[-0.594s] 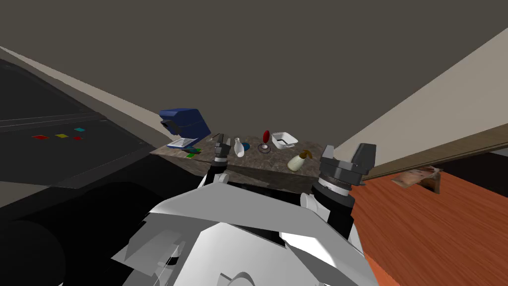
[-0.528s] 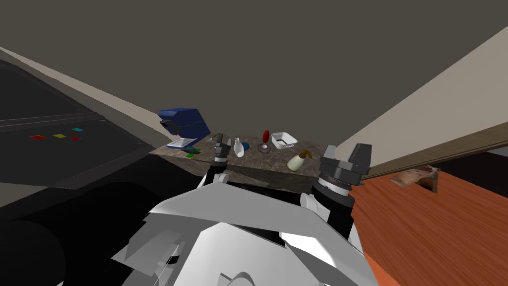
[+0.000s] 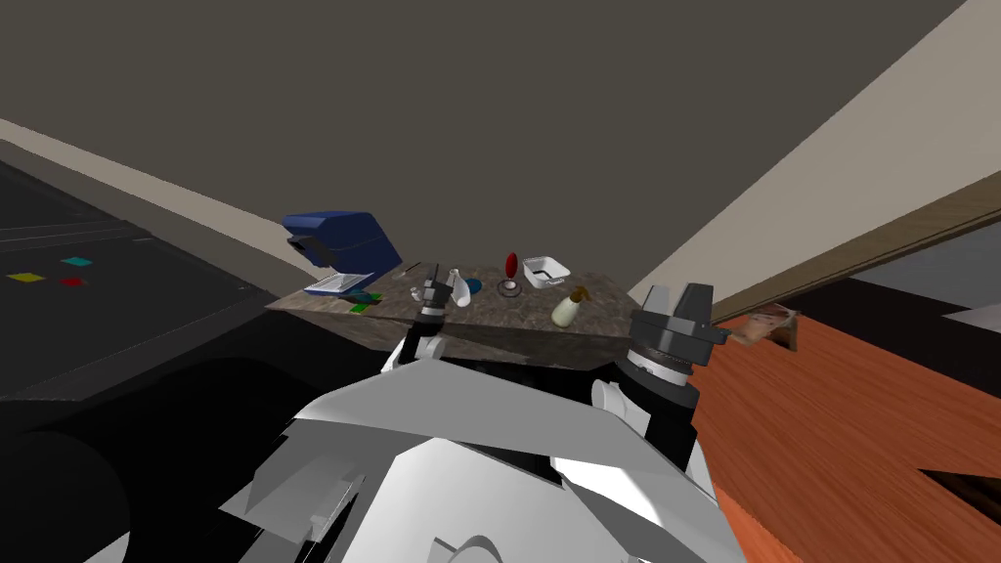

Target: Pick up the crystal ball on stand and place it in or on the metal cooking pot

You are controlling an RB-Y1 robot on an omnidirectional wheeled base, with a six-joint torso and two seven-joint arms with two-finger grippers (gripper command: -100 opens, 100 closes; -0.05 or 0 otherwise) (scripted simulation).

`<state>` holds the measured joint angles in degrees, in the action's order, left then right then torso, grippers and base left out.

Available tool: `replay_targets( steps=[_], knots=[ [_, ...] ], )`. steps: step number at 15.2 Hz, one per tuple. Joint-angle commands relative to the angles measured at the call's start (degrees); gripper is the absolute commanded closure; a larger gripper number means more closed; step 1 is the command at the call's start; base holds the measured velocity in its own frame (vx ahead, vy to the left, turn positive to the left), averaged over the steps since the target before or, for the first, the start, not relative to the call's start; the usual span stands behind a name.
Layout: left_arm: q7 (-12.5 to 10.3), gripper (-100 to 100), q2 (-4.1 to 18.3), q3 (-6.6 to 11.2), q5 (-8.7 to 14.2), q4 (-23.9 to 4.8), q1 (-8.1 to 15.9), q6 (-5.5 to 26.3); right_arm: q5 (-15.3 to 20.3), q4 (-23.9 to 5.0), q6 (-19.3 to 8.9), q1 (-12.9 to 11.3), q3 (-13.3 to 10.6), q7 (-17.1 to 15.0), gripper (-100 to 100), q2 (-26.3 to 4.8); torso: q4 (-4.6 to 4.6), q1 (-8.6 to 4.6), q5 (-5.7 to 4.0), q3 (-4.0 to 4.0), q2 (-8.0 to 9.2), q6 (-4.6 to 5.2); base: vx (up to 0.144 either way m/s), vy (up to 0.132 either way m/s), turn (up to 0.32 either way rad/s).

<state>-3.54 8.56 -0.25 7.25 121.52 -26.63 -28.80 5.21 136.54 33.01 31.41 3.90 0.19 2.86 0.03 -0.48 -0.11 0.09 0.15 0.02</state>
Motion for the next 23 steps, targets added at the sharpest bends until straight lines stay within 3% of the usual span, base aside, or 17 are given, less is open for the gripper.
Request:
replay_targets(
  steps=[1,2,3,7,8,10,13,14,15,16,17,22,23],
  knots=[
    [-0.68,-100,0.96,1.20,2.22,-2.28,1.65,-0.16,0.00,0.00,0.00,0.00,0.00,0.00,0,0.00,0.00,0.00,0.00,0.00,0.00,0.00,-0.031,-0.106,-0.085],
    [-1.12,-100,1.45,2.00,3.79,-3.77,2.65,-0.28,0.00,0.00,0.00,0.00,0.00,0.00,0,0.00,0.00,0.02,0.01,-0.01,-0.01,0.01,-0.034,-0.120,-0.164],
    [-1.12,-100,1.45,2.00,3.79,-3.77,2.65,-0.28,0.00,0.00,0.00,0.00,0.00,0.00,0,0.00,0.00,-0.01,0.00,-0.01,-0.01,0.02,-0.023,-0.097,-0.114],
    [-2.60,-100,2.55,4.66,9.05,-8.74,6.02,-0.68,0.00,0.00,0.00,0.00,0.00,0.00,0,0.00,-0.02,-0.03,0.00,-0.05,-0.09,0.00,-0.010,-0.121,-0.154],
    [-2.60,-100,2.55,4.66,9.05,-8.74,6.02,-0.68,0.00,0.00,0.00,0.00,0.00,0.00,0,0.00,-0.02,-0.06,-0.01,-0.05,-0.09,0.01,-0.012,-0.109,-0.091],
    [-3.68,-100,3.00,6.62,12.27,-11.83,8.50,-0.96,0.00,0.00,0.00,0.00,0.00,0.00,0,0.00,-0.01,-0.01,0.00,-0.04,-0.07,0.01,-0.018,-0.122,-0.192],
    [-4.25,-100,3.15,7.65,14.95,-14.31,9.79,-1.11,0.00,0.00,0.00,0.00,0.00,0.00,0,0.00,-0.01,-0.04,0.00,-0.03,-0.05,0.01,-0.012,-0.118,-0.133],
    [-4.82,-100,3.26,8.71,16.83,-16.04,11.12,-1.26,0.00,0.00,0.00,0.00,0.00,0.00,0,0.00,-0.01,-0.02,-0.01,-0.03,-0.06,0.00,0.001,-0.112,-0.133],
    [-4.82,-100,3.26,8.71,17.01,-16.26,11.12,-1.26,0.00,0.00,0.00,0.00,0.00,0.00,0,0.00,-0.02,-0.01,0.00,-0.04,-0.08,0.01,0.008,-0.104,-0.121],
    [-5.41,-100,3.33,9.78,18.95,-17.75,12.46,-1.41,0.00,0.00,0.00,0.00,0.00,0.00,0,0.00,-0.02,0.02,0.00,-0.05,-0.10,0.00,0.021,-0.101,-0.141],
    [-5.41,-100,3.33,9.78,19.11,-18.24,12.46,-1.41,0.00,0.00,0.00,0.00,0.00,0.00,0,0.00,-0.03,0.04,0.01,-0.08,-0.14,0.01,0.021,-0.099,-0.130],
    [-7.21,-100,3.34,13.10,25.26,-24.30,16.58,-1.88,0.00,0.00,0.00,0.00,0.00,0.00,0,0.00,-0.02,0.07,0.02,-0.05,-0.08,0.00,0.002,-0.103,-0.149],
    [-7.21,-100,3.34,13.10,25.54,-24.30,16.58,-1.88,0.00,0.00,0.00,0.00,0.00,0.00,0,0.00,-0.02,0.02,0.01,-0.05,-0.09,0.02,0.011,-0.104,-0.136]
  ],
)
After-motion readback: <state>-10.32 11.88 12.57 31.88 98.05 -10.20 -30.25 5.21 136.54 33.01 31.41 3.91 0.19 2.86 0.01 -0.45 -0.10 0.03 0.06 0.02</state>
